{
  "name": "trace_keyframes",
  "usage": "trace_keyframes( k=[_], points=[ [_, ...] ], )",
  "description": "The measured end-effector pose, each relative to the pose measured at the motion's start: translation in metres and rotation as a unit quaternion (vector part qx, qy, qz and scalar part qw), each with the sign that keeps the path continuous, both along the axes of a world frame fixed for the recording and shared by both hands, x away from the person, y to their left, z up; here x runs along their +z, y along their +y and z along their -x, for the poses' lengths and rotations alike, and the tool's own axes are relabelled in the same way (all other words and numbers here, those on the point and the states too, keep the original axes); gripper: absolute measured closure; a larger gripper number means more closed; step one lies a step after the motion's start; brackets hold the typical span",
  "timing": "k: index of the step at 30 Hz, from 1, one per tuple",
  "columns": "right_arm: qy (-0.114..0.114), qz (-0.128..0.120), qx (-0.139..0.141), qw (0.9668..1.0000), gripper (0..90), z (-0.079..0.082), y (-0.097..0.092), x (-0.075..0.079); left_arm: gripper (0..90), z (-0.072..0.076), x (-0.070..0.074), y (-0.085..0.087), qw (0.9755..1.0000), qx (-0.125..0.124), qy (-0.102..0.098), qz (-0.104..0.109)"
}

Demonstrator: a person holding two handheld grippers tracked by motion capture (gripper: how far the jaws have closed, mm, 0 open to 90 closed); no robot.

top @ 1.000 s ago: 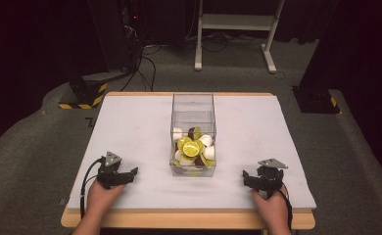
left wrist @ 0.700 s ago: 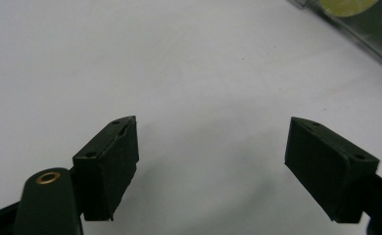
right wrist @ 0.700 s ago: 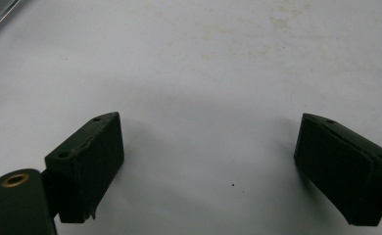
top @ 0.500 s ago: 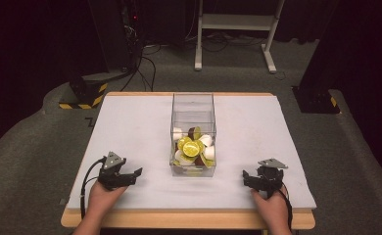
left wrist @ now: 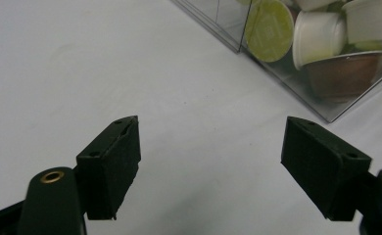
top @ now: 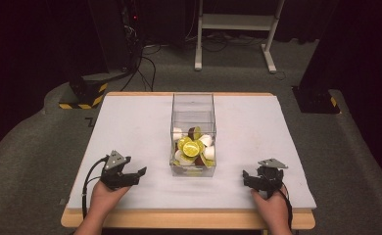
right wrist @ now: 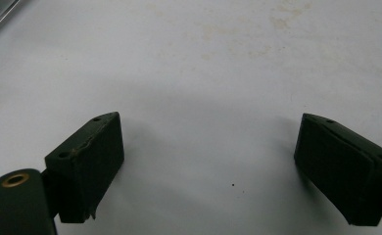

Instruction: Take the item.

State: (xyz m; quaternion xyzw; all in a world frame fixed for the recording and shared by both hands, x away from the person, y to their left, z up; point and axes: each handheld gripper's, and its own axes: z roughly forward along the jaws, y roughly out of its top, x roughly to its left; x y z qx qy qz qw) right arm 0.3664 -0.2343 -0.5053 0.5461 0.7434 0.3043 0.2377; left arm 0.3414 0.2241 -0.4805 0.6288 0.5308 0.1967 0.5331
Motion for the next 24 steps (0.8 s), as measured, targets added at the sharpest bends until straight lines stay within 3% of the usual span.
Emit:
trace_keyframes(
  k=[5,11,24],
  points=[
    [0.0,0.0,0.0,1.0,11.1,0.0,0.0,0.0,23.3,0.0,0.004,-0.007,0.9999,-0.005,-0.008,0.006],
    [0.0,0.0,0.0,1.0,11.1,0.0,0.0,0.0,23.2,0.0,0.01,-0.013,0.9996,-0.023,-0.013,0.0],
    [0.0,0.0,0.0,1.0,11.1,0.0,0.0,0.0,23.3,0.0,0.027,-0.025,0.9986,-0.043,-0.024,0.02]
  ],
)
